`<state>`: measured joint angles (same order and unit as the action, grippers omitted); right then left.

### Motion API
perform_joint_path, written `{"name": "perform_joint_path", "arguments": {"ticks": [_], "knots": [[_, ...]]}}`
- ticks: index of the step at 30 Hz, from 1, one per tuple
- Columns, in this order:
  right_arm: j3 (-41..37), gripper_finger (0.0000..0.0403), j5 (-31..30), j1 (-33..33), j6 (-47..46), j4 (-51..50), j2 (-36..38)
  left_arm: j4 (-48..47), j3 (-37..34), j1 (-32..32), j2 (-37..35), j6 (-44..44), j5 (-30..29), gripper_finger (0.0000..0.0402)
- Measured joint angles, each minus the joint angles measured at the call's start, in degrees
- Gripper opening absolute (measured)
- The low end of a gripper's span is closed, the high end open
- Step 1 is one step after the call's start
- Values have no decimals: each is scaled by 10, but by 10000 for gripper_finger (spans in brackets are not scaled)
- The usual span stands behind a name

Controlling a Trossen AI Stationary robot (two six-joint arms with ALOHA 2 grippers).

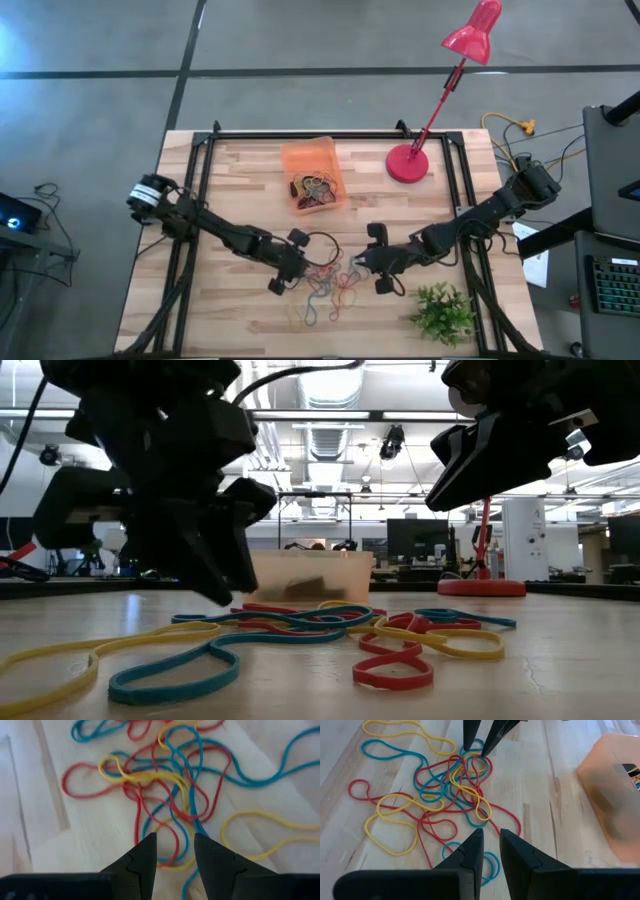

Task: Pick and place rubber bands into bin
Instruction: Put the red rubber band into the orange bin

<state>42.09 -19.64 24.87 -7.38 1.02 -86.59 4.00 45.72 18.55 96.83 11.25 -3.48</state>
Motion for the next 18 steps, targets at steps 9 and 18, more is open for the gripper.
{"name": "perform_joint_path", "arguments": {"ticks": [9,18], "knots": [[-1,52,0,0,0,7,0,4,4,-2,7,0,-3,115],[-2,52,0,0,0,9,0,16,1,-5,7,-1,-4,115]]}}
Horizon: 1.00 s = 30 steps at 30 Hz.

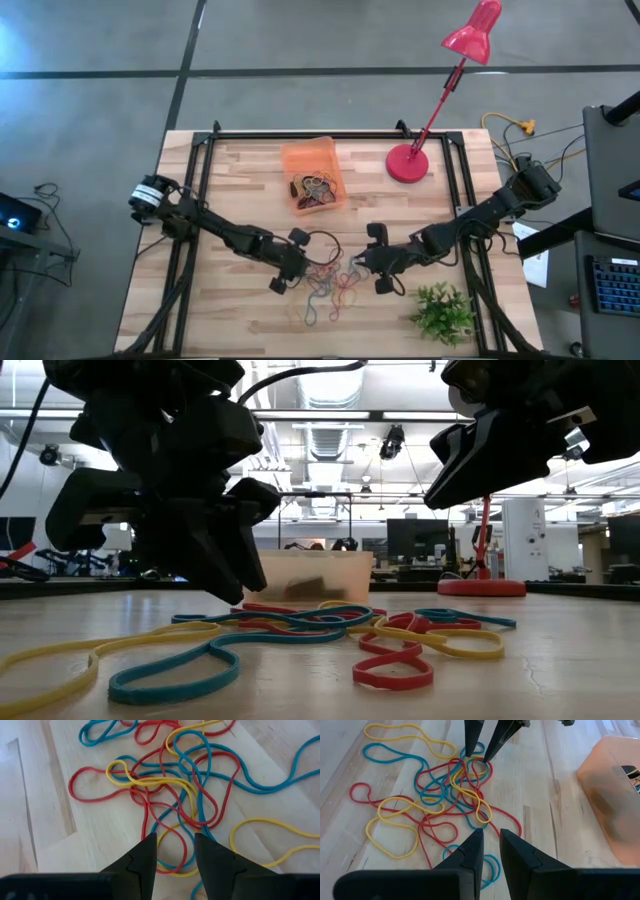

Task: Pick and place rubber bands into bin
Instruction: Put the red rubber band into the orange bin

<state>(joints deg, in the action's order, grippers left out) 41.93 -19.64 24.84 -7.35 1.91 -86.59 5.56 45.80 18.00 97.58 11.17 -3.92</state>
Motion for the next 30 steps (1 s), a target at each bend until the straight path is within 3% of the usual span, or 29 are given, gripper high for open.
{"name": "perform_joint_path", "arguments": {"ticks": [23,30], "knots": [[-4,52,0,0,0,2,0,20,-1,-7,25,-2,0,114],[-5,52,0,0,0,2,0,15,-3,-13,25,-3,3,59]]}}
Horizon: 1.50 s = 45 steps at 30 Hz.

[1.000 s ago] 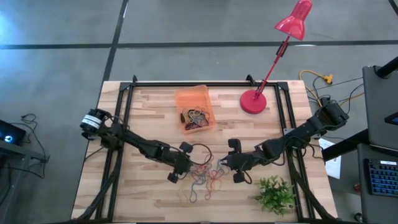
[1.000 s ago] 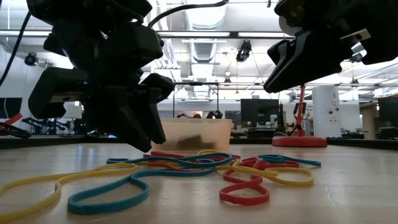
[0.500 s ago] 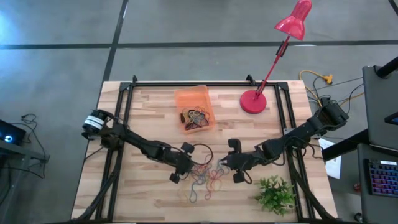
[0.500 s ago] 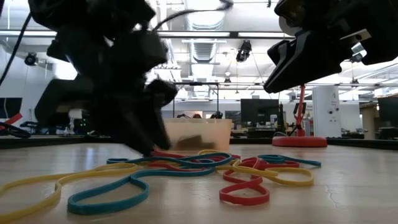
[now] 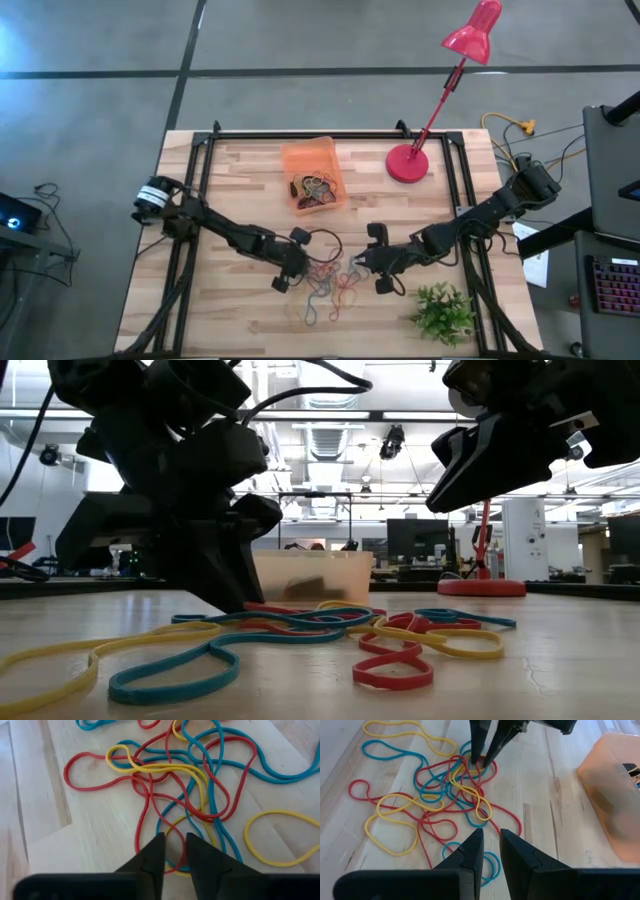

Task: Pick and place rubber bands into bin
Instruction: Put the red rubber band into the orange bin

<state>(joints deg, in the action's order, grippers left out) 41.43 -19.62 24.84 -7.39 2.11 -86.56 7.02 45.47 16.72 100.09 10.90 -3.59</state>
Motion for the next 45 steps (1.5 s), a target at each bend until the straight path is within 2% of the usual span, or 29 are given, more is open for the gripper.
{"name": "perform_joint_path", "arguments": {"ticks": [5,12,22,35,45], "knots": [[0,52,0,0,0,0,0,-5,0,-4,0,-1,5,6],[0,52,0,0,-1,2,0,-11,-1,-6,-19,-5,-1,0],[0,52,0,0,0,2,0,-7,1,-5,-97,1,-8,0],[0,52,0,0,1,1,0,-21,0,-5,-200,60,-94,0],[0,52,0,0,1,1,0,-21,3,-8,-234,133,-195,0]]}}
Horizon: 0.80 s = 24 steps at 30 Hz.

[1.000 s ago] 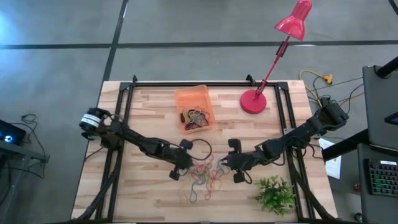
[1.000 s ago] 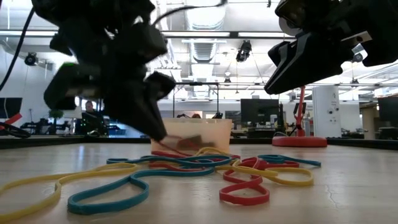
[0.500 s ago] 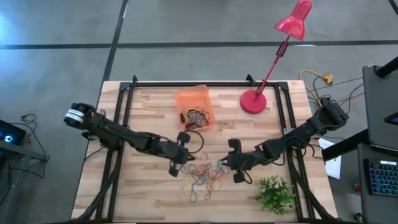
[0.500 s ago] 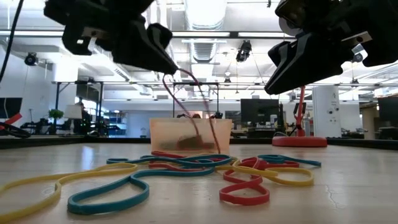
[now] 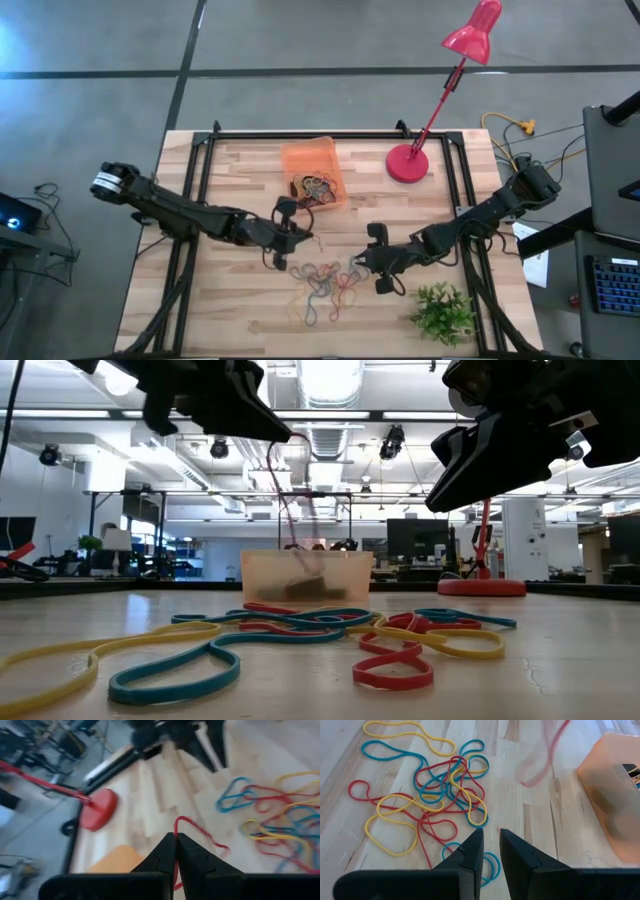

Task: Pick and place rubber bands into bin
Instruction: Put the red rubber band into the orange bin

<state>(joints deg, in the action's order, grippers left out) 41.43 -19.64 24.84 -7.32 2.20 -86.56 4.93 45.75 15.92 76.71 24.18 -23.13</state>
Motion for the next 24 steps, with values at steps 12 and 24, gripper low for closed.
{"name": "perform_joint_path", "arguments": {"ticks": [12,24], "knots": [[0,52,0,0,0,2,0,1,8,-92,-20,62,-34,0],[0,52,0,0,2,2,0,1,3,-249,-19,66,34,0]]}}
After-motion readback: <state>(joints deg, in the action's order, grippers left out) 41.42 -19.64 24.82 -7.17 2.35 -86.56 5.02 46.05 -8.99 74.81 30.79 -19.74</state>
